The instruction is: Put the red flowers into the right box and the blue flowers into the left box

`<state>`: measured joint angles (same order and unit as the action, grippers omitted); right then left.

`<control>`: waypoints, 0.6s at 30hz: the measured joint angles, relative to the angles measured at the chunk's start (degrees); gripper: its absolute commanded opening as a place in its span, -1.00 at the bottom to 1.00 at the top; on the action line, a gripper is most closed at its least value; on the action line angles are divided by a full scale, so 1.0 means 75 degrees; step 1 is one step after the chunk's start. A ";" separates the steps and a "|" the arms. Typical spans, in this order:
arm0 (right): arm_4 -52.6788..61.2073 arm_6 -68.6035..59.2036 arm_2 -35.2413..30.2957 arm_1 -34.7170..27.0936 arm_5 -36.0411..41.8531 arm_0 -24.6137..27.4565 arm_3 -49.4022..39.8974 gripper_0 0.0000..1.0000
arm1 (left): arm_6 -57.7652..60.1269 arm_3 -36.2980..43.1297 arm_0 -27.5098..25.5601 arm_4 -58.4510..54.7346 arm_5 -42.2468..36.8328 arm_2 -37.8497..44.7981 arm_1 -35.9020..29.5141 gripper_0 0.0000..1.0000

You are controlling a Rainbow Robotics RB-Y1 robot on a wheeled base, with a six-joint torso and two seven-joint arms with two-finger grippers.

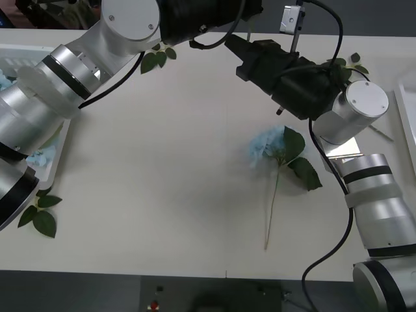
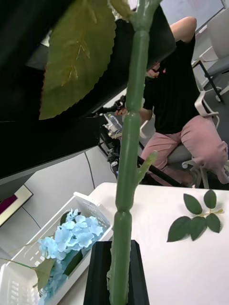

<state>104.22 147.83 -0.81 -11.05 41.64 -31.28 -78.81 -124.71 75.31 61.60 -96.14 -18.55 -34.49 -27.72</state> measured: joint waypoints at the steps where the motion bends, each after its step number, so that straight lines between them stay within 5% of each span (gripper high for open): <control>1: 0.0000 0.0000 0.0000 0.0000 0.0000 0.0000 0.0000 -1.00 | 0.0000 0.0000 0.0000 0.0000 0.0000 0.0000 0.0000 1.00; 12: 0.0000 -0.0024 -0.0008 -0.0207 0.0006 0.0000 0.0213 -1.00 | 0.0000 0.0000 0.0000 0.0000 0.0000 0.0000 0.0000 1.00; 18: -0.0300 -0.1099 -0.0007 -0.1521 0.0693 -0.0006 0.1092 -1.00 | 0.0000 0.0000 -0.0186 -0.0372 0.0350 0.0001 -0.0015 1.00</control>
<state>101.97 139.59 -0.86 -22.46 46.84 -31.32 -70.62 -124.71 75.31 60.20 -98.92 -15.93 -34.48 -27.84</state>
